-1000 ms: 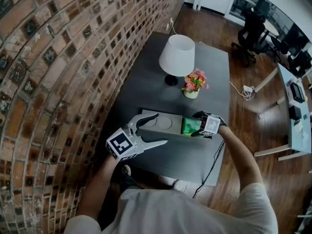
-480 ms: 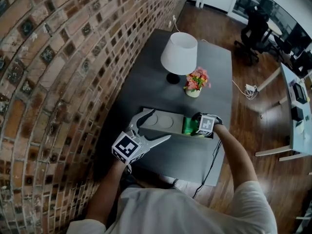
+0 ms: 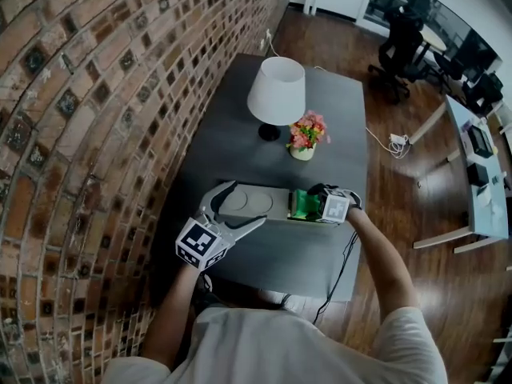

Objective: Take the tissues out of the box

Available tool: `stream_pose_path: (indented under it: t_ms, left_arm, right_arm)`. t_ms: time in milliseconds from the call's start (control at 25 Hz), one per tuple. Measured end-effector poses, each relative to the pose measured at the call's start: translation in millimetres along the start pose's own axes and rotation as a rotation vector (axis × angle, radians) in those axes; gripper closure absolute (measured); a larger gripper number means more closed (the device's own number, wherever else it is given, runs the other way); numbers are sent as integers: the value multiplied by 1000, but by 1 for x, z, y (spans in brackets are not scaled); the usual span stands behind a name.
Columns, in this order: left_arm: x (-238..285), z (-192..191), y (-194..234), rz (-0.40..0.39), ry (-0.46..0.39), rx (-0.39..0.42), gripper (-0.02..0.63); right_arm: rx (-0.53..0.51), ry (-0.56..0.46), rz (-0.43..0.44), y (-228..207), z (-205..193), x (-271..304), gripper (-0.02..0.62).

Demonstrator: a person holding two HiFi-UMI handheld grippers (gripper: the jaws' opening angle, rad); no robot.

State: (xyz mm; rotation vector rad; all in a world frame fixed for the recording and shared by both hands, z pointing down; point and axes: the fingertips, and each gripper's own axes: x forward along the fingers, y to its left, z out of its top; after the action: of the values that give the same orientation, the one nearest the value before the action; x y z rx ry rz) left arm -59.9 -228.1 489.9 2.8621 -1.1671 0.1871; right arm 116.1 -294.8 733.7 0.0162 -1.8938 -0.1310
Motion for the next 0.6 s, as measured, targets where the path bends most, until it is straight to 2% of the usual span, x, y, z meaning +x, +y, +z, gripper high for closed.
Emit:
stream_pose_path:
  t_ms: [80,200,360,480,600]
  left_arm:
    - [5,1,2,-5,3,-1,176]
    - [12,8,2,-18,-15,0,176]
    - [21,24,4,-37,-50,6,187]
    - [27,36,2,-53,-73,19,189]
    - [28,53,-2,-50,-106,42,192]
  right_arm:
    - [42,-68,-72,-8,6,-21,233]
    - [160,-224,-182,-21,15,-60,233]
    - [313,-530,-305,-27,47,-138,233]
    - [394,-722,-445,-26,63,-203,233]
    - [452,-868,-605,-19,72,-263,233]
